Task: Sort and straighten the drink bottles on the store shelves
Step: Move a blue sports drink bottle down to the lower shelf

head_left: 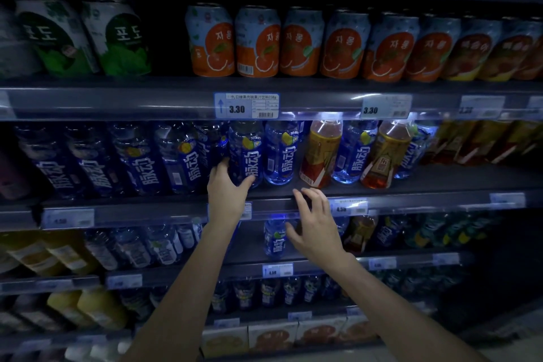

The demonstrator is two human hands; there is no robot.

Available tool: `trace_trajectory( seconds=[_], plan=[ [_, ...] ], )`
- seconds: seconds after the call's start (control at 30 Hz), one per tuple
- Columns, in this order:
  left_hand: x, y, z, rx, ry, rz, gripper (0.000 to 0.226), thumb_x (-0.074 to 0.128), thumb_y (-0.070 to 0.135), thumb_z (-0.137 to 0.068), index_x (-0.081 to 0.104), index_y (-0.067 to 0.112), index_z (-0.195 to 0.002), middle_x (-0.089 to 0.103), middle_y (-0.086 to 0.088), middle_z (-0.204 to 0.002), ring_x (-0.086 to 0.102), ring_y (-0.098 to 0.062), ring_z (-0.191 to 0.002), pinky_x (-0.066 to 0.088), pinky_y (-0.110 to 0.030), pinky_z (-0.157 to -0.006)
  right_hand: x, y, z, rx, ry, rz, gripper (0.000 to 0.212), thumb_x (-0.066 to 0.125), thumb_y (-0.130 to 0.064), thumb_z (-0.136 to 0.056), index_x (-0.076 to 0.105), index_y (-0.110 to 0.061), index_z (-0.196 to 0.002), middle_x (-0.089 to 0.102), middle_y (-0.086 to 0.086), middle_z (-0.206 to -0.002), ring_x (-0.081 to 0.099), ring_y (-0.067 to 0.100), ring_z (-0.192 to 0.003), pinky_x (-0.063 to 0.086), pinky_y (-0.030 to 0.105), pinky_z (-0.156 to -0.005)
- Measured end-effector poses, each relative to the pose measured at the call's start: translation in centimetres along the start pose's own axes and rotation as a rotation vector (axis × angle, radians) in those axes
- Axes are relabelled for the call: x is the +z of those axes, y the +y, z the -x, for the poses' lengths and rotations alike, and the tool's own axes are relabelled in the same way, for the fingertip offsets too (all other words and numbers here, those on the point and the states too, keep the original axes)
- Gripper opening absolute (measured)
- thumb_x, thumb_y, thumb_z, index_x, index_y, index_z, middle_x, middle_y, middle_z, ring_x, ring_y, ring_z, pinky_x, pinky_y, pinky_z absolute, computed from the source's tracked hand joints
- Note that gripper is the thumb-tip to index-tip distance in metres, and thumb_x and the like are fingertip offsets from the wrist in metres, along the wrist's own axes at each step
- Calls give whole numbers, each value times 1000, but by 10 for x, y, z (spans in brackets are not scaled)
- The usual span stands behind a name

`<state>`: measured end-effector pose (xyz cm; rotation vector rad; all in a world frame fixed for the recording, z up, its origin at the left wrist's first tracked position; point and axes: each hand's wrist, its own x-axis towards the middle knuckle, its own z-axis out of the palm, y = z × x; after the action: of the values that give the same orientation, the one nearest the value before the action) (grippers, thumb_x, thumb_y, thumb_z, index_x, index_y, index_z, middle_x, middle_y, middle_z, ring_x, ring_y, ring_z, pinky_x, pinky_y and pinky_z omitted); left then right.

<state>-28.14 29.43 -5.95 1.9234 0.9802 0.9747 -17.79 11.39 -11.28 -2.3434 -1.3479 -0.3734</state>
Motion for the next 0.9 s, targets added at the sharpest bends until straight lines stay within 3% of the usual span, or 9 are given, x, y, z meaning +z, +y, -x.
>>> trace_trajectory(
  seconds=[0.1,0.23,0.37,0.5,0.63,0.8,0.9],
  plan=[
    [-6,-6,14,22,20,-22,63,72,33,-82,44,15,-135,48,-3,-131,47,-20,-119,37,-27,-95,-2,-3,0,4,-8,5,71,60,-46,-88,40,-7,-145,40,13,-142,28,31,-139,31,44,-115],
    [-19,-24,43,99,42,-45,52,68,34,-86,47,21,-132,46,0,-133,43,-20,-123,41,-41,-101,-2,-12,6,-8,6,-11,76,61,-49,-88,35,-5,-146,36,15,-146,26,33,-141,28,43,-115],
    [-28,-44,79,116,80,-9,45,63,38,-89,48,23,-129,44,3,-131,43,-17,-122,40,-37,-101,6,-27,20,-118,60,-54,71,55,-49,-91,39,-2,-142,41,17,-142,33,33,-135,31,43,-114],
    [-33,-73,109,40,111,-7,38,63,33,-90,51,22,-124,47,2,-123,48,-17,-113,46,-42,-94,28,-43,38,-195,24,-159,66,51,-48,-95,39,-4,-142,44,13,-139,41,30,-131,39,43,-109],
    [-33,-113,131,-43,127,-42,41,66,30,-87,51,23,-124,47,3,-125,45,-8,-111,44,-32,-91,60,-50,53,-196,-86,-159,68,51,-51,-95,42,-2,-140,48,15,-137,45,31,-129,42,44,-106],
    [-26,-157,140,-138,64,-114,46,71,27,-84,51,16,-125,48,-3,-123,48,-21,-112,45,-37,-89,101,-57,64,-121,-240,-113,73,58,-53,-91,45,0,-140,50,16,-138,45,33,-131,39,45,-109],
    [-14,-179,138,-219,-1,-106,50,70,30,-84,49,18,-128,46,-2,-126,46,-19,-114,39,-29,-90,127,-62,67,-89,-289,-95,74,53,-56,-92,44,1,-140,50,16,-137,45,32,-131,39,44,-109]
  ],
)
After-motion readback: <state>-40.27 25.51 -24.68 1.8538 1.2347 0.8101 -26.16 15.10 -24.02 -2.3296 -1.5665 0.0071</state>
